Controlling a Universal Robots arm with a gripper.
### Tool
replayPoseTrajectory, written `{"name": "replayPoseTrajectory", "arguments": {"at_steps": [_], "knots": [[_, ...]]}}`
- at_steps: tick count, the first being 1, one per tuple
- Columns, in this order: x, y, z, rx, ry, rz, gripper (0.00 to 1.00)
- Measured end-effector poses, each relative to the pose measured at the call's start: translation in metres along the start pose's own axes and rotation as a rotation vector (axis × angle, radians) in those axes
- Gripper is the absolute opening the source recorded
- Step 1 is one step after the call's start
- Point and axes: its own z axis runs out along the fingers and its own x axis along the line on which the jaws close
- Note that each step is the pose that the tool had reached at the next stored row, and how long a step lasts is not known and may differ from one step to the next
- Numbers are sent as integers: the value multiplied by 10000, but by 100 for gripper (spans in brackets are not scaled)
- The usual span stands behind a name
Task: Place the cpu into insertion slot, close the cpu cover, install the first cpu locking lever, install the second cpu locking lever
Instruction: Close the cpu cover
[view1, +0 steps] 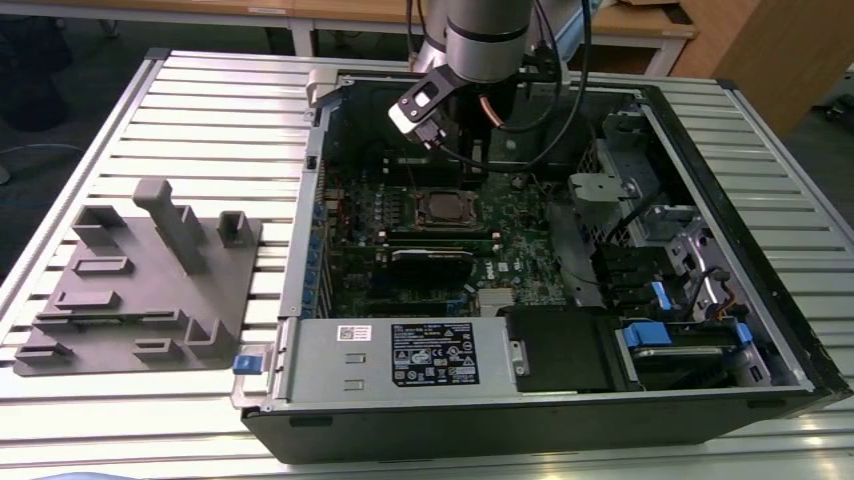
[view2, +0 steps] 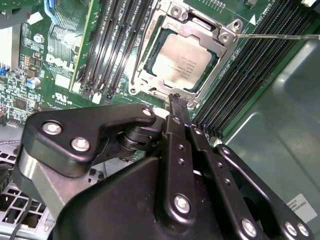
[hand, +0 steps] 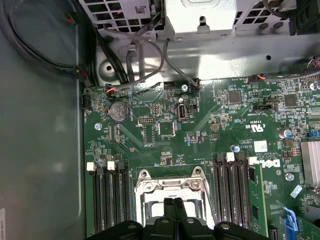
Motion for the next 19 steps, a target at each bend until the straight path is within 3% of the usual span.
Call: {"name": "replayPoseTrajectory", "arguments": {"at_steps": [4,10,19], "knots": [[0,-1,4,5,2,0,11],[-1,-4,41,124,-11,3,11],[-4,-34,50,126,-9,1,11]]}}
